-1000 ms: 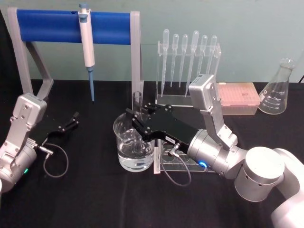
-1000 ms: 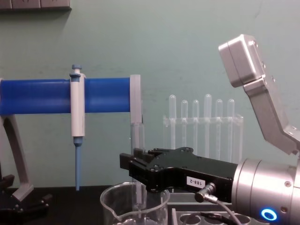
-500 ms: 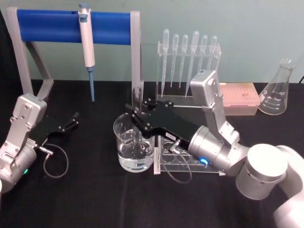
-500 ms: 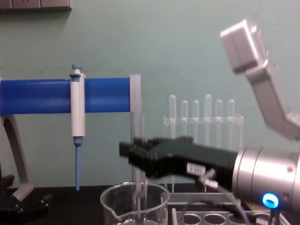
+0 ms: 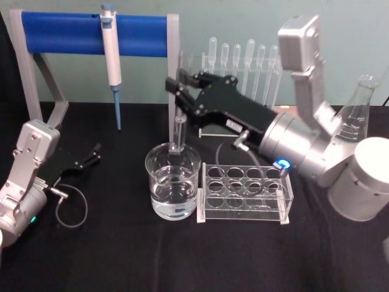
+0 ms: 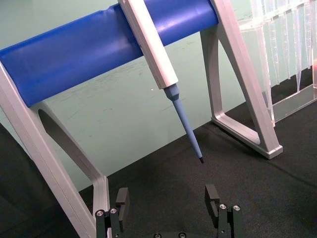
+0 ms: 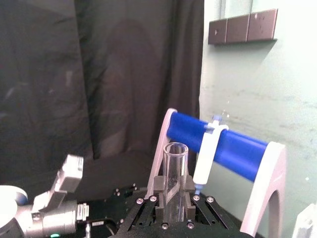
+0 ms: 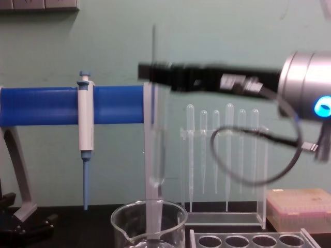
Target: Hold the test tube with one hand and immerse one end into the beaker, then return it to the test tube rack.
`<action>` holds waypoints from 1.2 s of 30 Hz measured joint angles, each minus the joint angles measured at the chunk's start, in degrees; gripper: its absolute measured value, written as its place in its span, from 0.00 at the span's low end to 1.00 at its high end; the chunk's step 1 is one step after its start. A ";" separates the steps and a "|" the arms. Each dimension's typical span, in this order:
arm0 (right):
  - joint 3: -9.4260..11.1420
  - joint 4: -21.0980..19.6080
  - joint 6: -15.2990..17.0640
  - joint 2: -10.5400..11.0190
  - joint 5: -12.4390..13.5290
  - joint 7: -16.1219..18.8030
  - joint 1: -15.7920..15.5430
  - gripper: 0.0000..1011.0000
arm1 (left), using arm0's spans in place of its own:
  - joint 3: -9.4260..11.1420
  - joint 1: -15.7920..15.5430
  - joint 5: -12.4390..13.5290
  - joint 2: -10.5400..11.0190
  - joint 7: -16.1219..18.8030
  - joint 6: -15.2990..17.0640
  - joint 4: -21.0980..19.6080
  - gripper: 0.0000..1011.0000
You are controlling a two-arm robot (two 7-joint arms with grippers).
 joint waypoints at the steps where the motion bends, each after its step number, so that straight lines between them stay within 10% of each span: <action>1: 0.29 -0.77 0.46 0.33 0.26 -0.23 0.02 0.22 | 0.00 0.00 0.00 0.00 0.00 0.00 0.00 0.99; 15: 8.08 -9.62 1.28 8.76 -0.21 -6.72 -9.06 0.22 | 0.00 0.00 0.00 0.00 0.00 0.00 0.00 0.99; 36: 7.96 -5.05 -1.77 6.77 -1.95 -6.51 -14.34 0.22 | 0.00 0.00 0.00 0.00 0.00 0.00 0.00 0.99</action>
